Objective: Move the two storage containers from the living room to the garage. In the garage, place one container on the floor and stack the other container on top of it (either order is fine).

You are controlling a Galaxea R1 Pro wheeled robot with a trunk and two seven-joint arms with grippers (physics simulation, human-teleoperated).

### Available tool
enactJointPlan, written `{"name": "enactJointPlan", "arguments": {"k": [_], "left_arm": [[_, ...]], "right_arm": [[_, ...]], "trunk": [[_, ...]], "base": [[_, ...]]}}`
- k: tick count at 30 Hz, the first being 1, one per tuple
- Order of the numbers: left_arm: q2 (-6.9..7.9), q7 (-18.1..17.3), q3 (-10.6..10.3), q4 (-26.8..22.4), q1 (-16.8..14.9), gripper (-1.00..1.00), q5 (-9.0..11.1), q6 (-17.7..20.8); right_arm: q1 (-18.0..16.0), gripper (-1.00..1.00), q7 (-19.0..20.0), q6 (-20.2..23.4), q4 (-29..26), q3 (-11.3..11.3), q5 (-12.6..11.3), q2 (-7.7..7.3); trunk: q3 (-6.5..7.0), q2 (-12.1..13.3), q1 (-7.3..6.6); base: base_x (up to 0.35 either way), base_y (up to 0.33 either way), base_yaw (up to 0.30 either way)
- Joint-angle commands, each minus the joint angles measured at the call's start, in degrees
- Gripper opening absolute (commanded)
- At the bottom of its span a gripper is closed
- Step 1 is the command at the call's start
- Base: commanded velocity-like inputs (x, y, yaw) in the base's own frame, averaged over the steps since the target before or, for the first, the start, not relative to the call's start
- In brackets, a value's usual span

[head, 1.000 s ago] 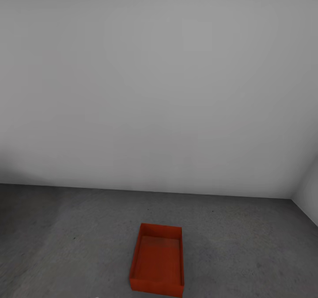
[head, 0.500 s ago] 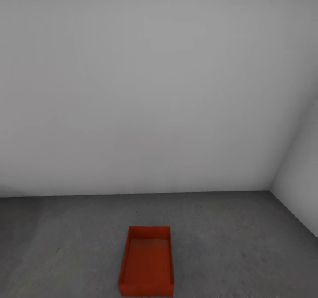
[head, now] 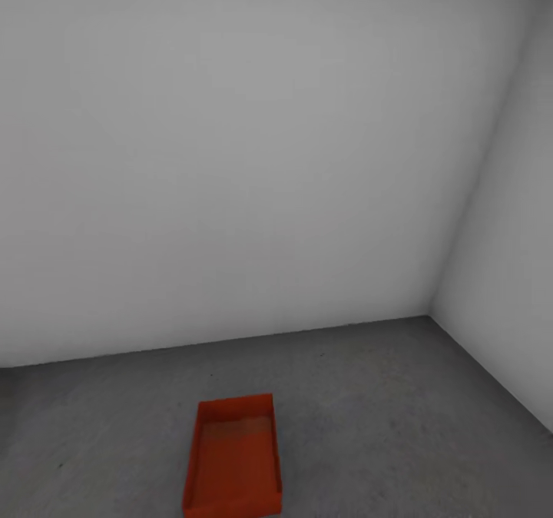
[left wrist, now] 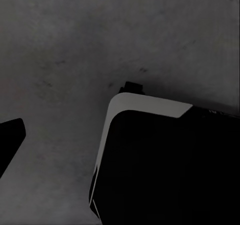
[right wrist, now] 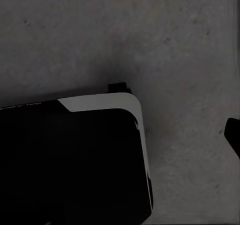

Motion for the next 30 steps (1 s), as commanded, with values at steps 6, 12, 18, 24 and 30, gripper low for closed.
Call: {"name": "enactJointPlan", "arguments": {"k": [6,12,18,24,30], "left_arm": [[0.33,-3.81,-0.35,0.00,0.35,1.00,0.50,0.29],[0.39,-5.32,-0.35,0.01,0.52,1.00,0.52,0.69],[0.04,-5.44,-0.36,0.00,0.60,1.00,0.48,0.16],[0.03,-5.43,-0.35,0.00,0.60,1.00,0.52,0.11],[0.03,-5.41,-0.35,0.00,0.60,1.00,0.52,0.11]], "right_arm": [[-0.09,1.00,0.07,-0.22,0.19,0.50,-0.51,-0.07],[0.31,1.00,0.15,-0.36,0.19,0.59,-0.20,-0.08],[0.43,1.00,0.09,-0.38,0.19,0.60,-0.04,0.03],[0.43,1.00,0.11,-0.33,0.19,0.60,-0.09,0.07],[0.43,1.00,0.11,-0.30,0.19,0.59,-0.08,0.13]], "trunk": [[-0.06,-0.10,0.02],[0.08,-0.10,0.02],[0.26,-0.10,0.02],[0.47,-0.10,0.02],[0.71,-0.10,0.02]], "base": [[0.043,0.034,-0.283],[0.136,0.120,-0.285],[0.006,0.005,-0.286],[0.000,0.000,-0.286],[0.000,0.000,-0.286]]}}
